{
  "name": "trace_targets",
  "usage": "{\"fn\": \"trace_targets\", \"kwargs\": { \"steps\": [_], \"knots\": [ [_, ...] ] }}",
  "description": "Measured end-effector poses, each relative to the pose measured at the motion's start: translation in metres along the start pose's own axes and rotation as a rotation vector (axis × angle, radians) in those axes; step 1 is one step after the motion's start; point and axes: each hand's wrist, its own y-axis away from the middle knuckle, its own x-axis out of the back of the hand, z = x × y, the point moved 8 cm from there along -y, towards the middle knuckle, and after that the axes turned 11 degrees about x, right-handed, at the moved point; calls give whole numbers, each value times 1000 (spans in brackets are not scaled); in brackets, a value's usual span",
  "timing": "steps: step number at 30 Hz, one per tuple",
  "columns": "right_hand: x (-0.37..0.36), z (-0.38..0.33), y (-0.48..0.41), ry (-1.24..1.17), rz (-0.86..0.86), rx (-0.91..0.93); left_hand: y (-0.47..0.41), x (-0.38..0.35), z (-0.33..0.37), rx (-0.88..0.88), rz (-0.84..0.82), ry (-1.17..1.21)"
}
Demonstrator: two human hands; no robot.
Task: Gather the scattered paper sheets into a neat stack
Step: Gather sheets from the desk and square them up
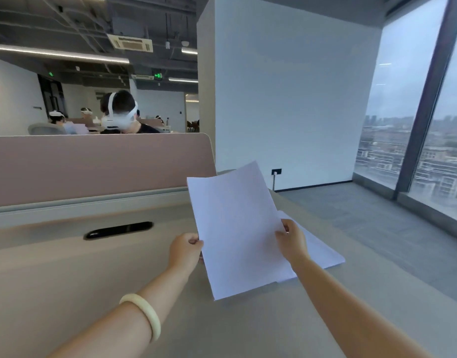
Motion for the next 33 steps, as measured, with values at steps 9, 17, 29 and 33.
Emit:
{"fn": "trace_targets", "kwargs": {
  "steps": [9,17,29,33],
  "knots": [
    [80,69,-52,184,78,-80,-28,-124,3,105,-207,52],
    [89,108,-92,307,45,-114,-57,-171,-4,138,-169,-61],
    [66,140,-101,458,-35,-115,-67,-180,-18,58,-154,-337],
    [64,141,-98,655,-80,-105,-68,-182,-20,48,-139,-411]
  ]
}}
